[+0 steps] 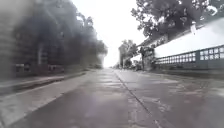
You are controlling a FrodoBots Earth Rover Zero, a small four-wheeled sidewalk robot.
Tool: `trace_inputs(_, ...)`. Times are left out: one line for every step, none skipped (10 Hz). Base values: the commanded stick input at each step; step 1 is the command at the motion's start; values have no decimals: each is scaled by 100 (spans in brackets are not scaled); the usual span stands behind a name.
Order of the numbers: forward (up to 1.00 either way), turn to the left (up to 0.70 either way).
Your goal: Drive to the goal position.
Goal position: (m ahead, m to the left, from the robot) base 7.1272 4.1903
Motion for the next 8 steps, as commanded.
trace_inputs(70,0)
trace_inputs(70,0)
trace_inputs(70,0)
trace_inputs(70,0)
trace_inputs(70,0)
trace_inputs(70,0)
trace_inputs(70,0)
trace_inputs(70,0)
